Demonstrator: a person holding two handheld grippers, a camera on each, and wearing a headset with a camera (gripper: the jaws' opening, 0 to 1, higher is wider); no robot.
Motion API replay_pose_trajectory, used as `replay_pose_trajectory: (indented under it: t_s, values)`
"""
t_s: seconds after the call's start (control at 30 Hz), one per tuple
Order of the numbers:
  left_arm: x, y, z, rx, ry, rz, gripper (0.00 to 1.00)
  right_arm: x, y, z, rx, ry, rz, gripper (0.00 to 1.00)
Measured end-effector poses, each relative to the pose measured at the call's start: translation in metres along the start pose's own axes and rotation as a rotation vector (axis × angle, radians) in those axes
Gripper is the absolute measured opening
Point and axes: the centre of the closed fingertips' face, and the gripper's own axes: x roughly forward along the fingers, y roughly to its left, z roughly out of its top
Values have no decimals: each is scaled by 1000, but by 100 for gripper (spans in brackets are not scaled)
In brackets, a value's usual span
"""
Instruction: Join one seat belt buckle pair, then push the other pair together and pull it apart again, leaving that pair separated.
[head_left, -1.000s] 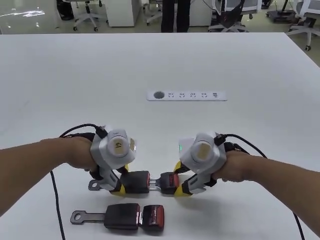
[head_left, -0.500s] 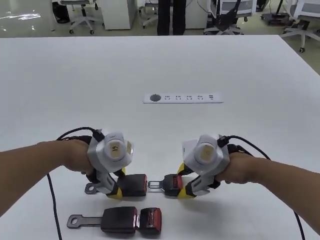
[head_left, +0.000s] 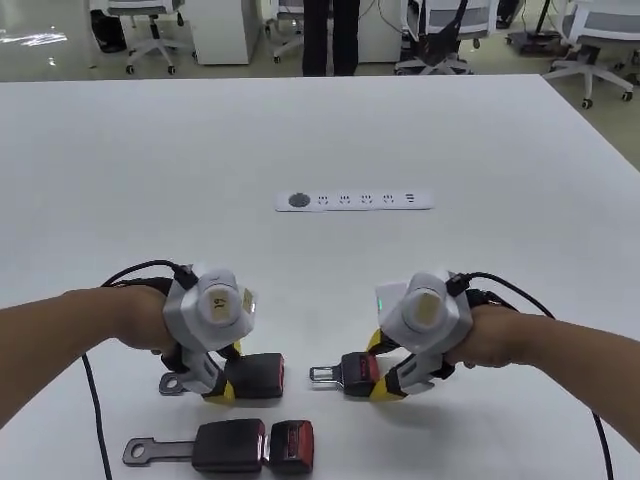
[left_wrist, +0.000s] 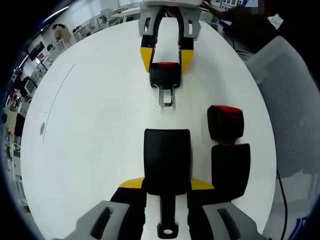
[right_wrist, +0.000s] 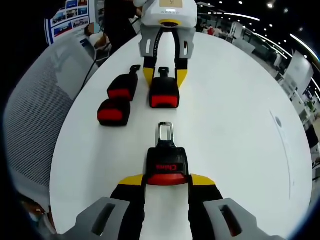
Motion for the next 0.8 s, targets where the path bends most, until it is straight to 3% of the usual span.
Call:
replay_pose_trajectory:
  t_s: [0.4, 0.8]
  values:
    - [-1, 0, 1, -1, -6, -4, 32, -6, 0, -8, -2, 19, -3, 29]
    - [-1, 2, 0, 2, -38, 13, 36, -5, -2, -14, -2, 44, -11, 32]
